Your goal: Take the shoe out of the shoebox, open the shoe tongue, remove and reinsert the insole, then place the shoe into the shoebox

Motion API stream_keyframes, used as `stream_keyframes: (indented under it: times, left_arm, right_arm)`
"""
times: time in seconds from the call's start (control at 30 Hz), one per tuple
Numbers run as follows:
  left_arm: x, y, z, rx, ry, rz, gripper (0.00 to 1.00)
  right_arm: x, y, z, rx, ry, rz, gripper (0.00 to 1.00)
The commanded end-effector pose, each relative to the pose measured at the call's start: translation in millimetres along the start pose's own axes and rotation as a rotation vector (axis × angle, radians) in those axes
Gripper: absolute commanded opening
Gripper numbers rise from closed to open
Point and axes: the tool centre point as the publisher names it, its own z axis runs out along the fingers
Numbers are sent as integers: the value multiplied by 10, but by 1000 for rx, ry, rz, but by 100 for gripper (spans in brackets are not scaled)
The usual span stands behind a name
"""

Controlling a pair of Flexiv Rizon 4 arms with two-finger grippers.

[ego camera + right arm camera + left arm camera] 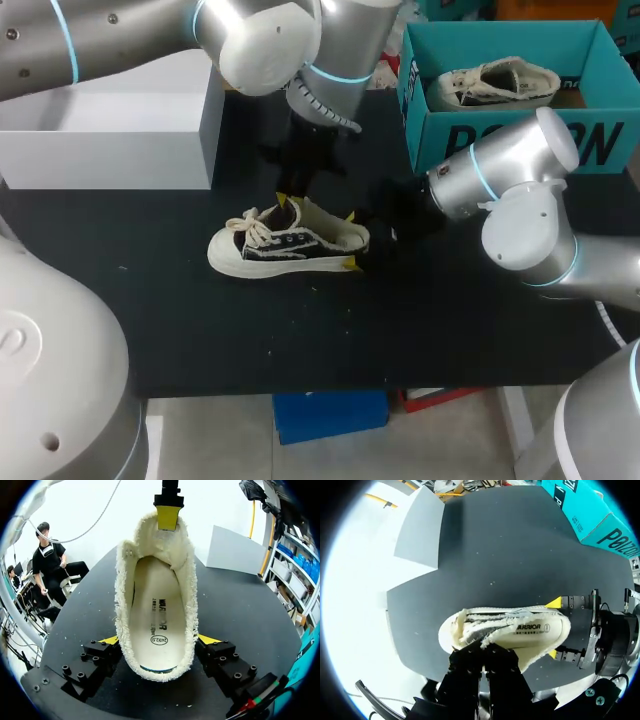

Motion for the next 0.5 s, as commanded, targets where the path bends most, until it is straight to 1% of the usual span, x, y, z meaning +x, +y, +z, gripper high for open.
stream_keyframes:
  times: [0.03, 0.13, 0.33, 0.5]
  left_arm:
    - [-153, 57, -31, 22, 49, -1, 0]
    - [-207, 69, -14, 28, 64, -6, 0]
    - [-364, 98, 90, 34, 129, -31, 0]
    - [-477, 134, 138, 61, 177, -44, 0]
  right_arm:
    - [10, 16, 8, 4, 0, 1, 0]
    - [10, 16, 8, 4, 0, 1, 0]
    - [10, 16, 8, 4, 0, 1, 0]
    - [10, 16, 8, 4, 0, 1, 0]
